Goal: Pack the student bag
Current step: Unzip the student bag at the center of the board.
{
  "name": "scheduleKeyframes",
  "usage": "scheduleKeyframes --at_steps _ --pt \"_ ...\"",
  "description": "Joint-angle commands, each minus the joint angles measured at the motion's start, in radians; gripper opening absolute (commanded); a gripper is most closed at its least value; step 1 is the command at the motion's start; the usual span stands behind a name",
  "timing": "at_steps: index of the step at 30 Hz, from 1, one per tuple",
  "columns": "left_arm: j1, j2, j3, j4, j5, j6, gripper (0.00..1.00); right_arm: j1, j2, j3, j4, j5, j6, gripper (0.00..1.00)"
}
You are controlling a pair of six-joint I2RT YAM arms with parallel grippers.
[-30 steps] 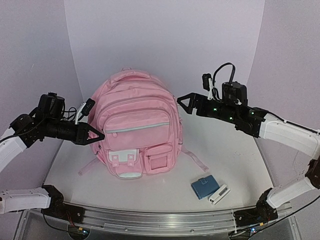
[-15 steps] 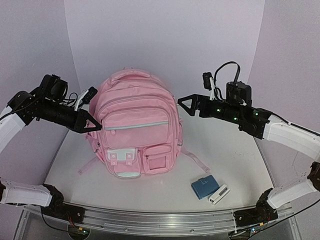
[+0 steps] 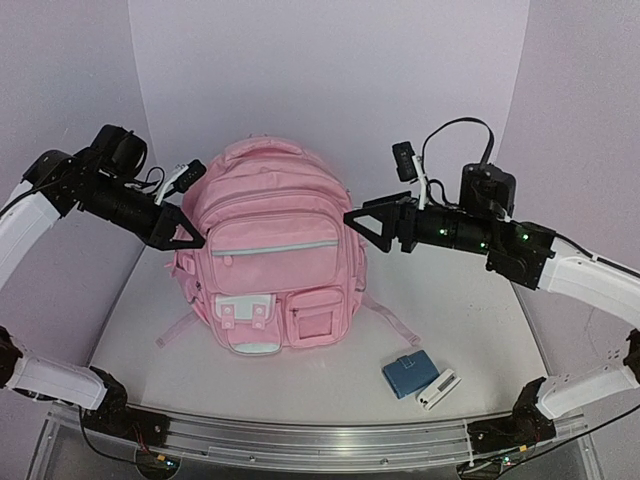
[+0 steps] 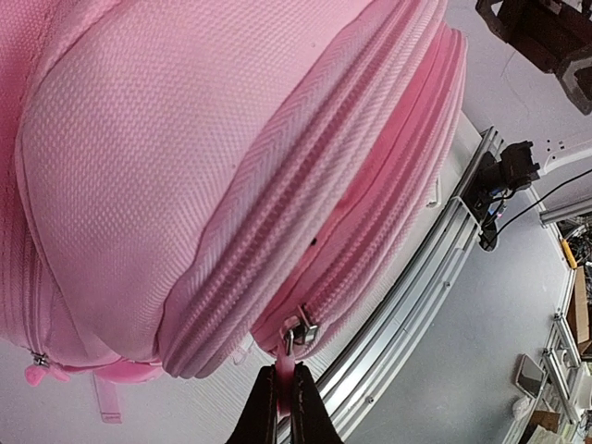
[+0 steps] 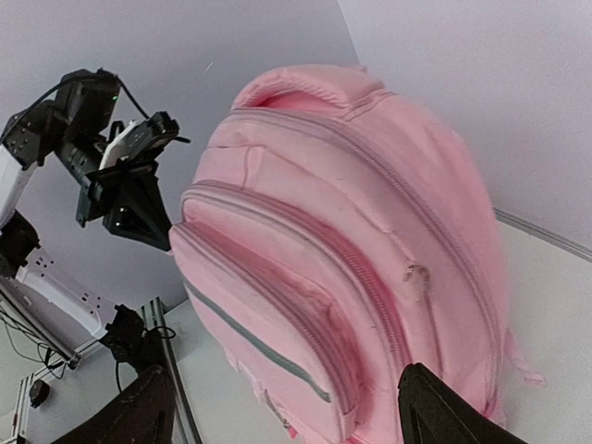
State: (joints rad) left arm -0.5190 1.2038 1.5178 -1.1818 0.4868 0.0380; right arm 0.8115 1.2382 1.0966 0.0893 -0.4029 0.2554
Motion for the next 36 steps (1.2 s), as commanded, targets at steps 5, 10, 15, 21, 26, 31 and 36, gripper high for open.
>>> scheduleKeyframes --at_steps 5,10,15,21,26,31,36 --pt "0.0 -0.001 0.133 0.09 0.025 0.069 0.0 0.026 0.103 0.025 0.045 0.0 -0.035 0.69" --pt "0.0 0.001 0.143 0.081 0.02 0.081 0.0 0.03 0.152 0.028 0.048 0.014 -0.045 0.62" --pt "0.0 0.008 0.143 0.074 0.021 0.091 0.0 0.046 0.193 0.043 0.056 0.016 -0.055 0.52" --pt "0.0 0.024 0.168 0.066 0.01 0.111 0.0 0.06 0.228 0.06 0.067 0.019 -0.082 0.17" --pt "0.0 0.058 0.218 0.092 -0.02 0.136 0.0 0.072 0.238 0.065 0.07 0.01 -0.107 0.0" --pt "-0.003 0.143 0.298 0.13 0.015 0.15 0.0 0.078 0.249 0.069 0.069 -0.005 -0.117 0.0" --pt "-0.034 0.225 0.378 0.152 0.036 0.171 0.0 0.082 0.254 0.068 0.069 -0.011 -0.124 0.0"
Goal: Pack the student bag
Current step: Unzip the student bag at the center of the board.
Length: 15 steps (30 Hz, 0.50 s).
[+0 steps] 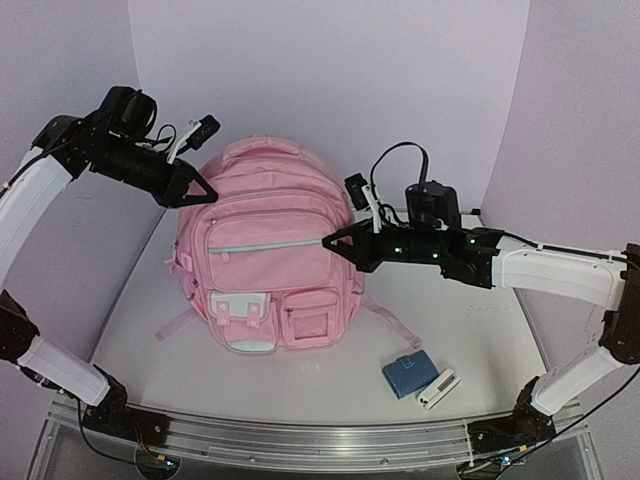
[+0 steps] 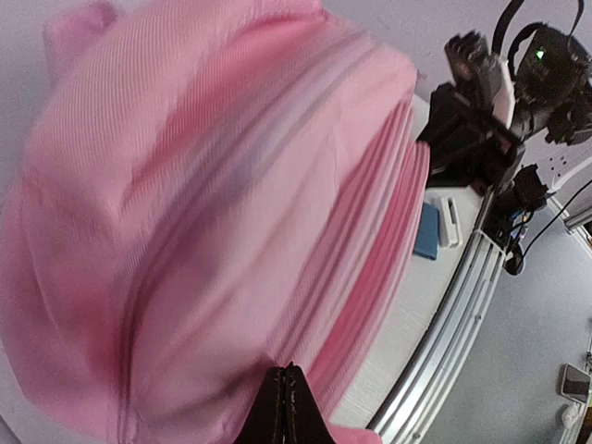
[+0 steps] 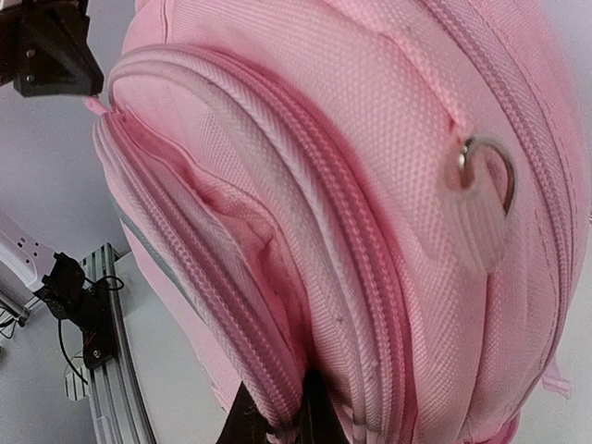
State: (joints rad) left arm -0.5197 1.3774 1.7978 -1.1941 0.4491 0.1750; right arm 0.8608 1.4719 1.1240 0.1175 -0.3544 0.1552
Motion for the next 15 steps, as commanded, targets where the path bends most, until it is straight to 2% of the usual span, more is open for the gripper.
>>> scheduleKeyframes --at_steps 1,4,9,12,15 --pt "-0.042 0.067 0.112 0.162 0.077 0.036 0.0 0.034 0.024 0.04 0.041 -0.06 -0.025 0.0" --pt "-0.075 0.107 0.137 0.158 0.086 0.038 0.0 0.035 0.033 0.04 0.042 -0.059 -0.026 0.0" --pt "-0.117 0.093 0.085 0.184 0.103 -0.005 0.0 0.037 0.028 0.025 0.067 -0.006 -0.005 0.0" --pt "-0.117 0.009 -0.012 0.268 0.082 -0.077 0.18 0.036 0.016 0.007 0.089 0.022 0.005 0.0" --pt "-0.116 -0.097 -0.114 0.324 0.017 -0.178 0.28 0.036 0.012 -0.002 0.1 0.091 0.02 0.0"
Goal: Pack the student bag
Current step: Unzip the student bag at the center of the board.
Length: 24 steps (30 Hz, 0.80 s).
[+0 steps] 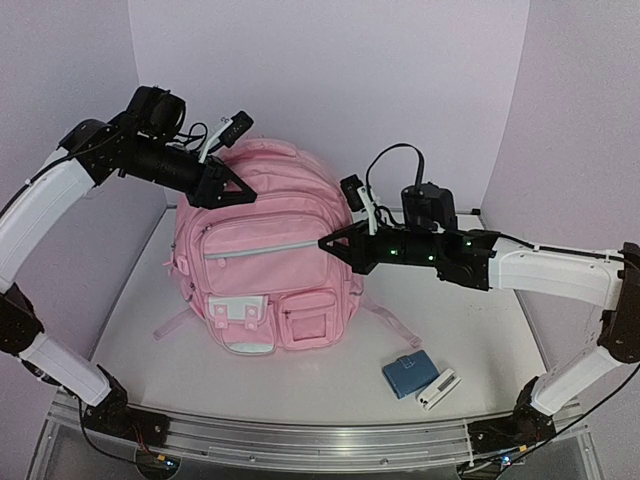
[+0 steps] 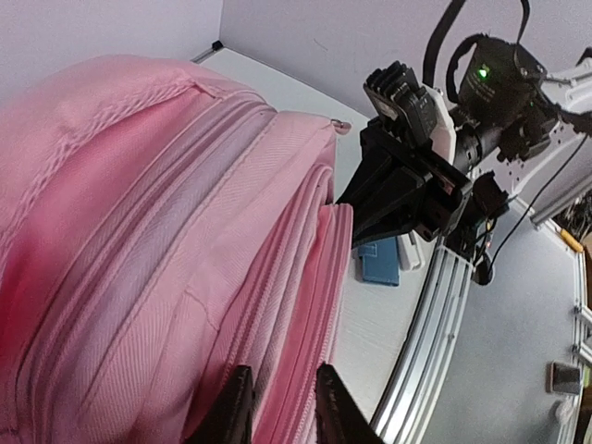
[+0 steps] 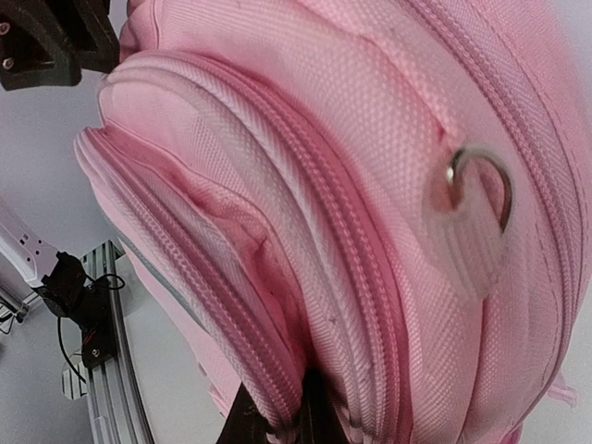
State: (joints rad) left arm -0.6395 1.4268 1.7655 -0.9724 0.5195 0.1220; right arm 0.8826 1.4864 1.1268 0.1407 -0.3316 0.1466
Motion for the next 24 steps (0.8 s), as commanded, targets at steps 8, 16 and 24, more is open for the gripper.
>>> scheduleKeyframes --at_steps 8,16,24 --pt "0.012 -0.367 -0.354 0.18 -0.24 -0.623 0.45 0.015 -0.019 -0.033 0.13 0.166 0.07 0.0" --pt "0.018 -0.517 -0.6 0.401 -0.349 -0.981 0.47 0.015 -0.039 -0.058 0.172 0.173 0.098 0.0" --pt "0.018 -0.563 -0.718 0.523 -0.439 -1.127 0.47 0.015 -0.056 -0.069 0.176 0.181 0.103 0.0"
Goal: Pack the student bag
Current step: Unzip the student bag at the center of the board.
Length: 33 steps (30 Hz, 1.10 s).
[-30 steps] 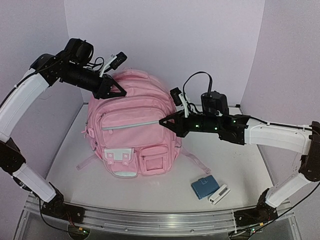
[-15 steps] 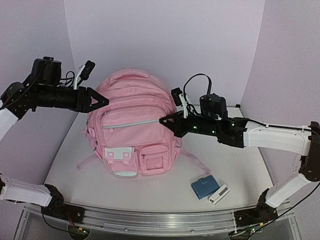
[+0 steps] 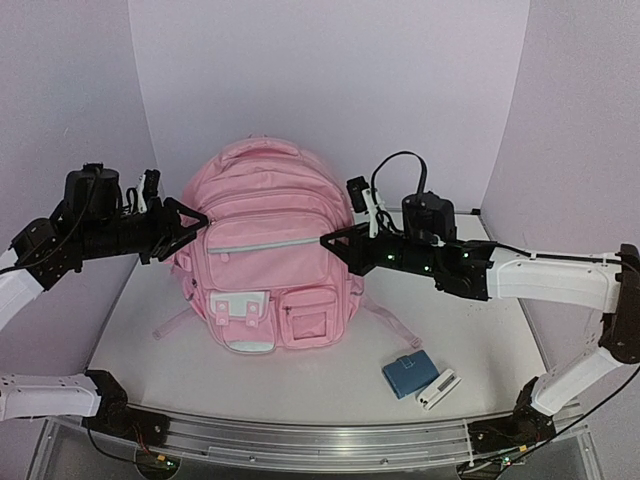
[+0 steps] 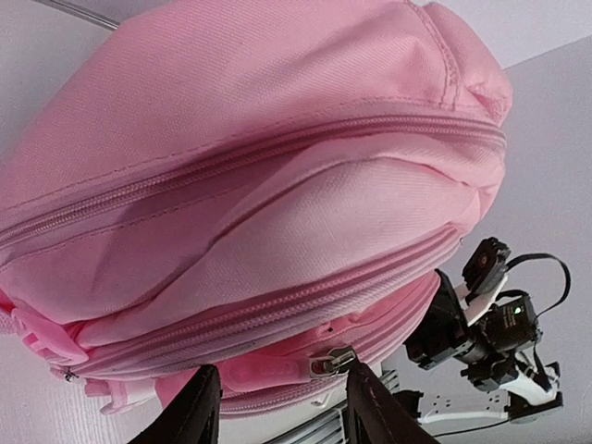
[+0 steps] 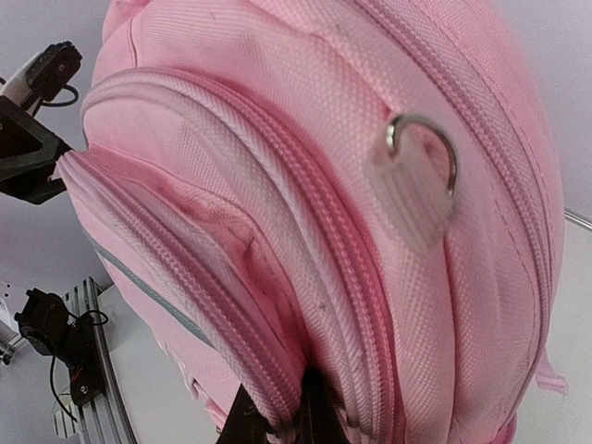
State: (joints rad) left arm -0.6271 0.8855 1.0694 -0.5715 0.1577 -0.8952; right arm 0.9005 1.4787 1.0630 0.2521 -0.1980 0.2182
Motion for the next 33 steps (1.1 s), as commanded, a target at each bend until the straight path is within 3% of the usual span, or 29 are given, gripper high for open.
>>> scheduleKeyframes --at_steps 1,18,24,33 --pt "0.006 -0.018 -0.025 0.124 -0.074 -0.127 0.48 -0.003 -0.049 -0.006 0.064 0.049 0.03 0.0" --pt "0.005 -0.022 -0.139 0.249 -0.048 -0.287 0.46 -0.003 -0.044 -0.004 0.075 0.039 0.028 0.0" --pt "0.006 -0.046 -0.176 0.3 -0.097 -0.306 0.32 -0.003 -0.049 -0.012 0.08 0.037 0.03 0.0" --pt "0.006 -0.028 -0.163 0.316 -0.139 -0.293 0.2 -0.003 -0.052 -0.016 0.083 0.019 0.027 0.0"
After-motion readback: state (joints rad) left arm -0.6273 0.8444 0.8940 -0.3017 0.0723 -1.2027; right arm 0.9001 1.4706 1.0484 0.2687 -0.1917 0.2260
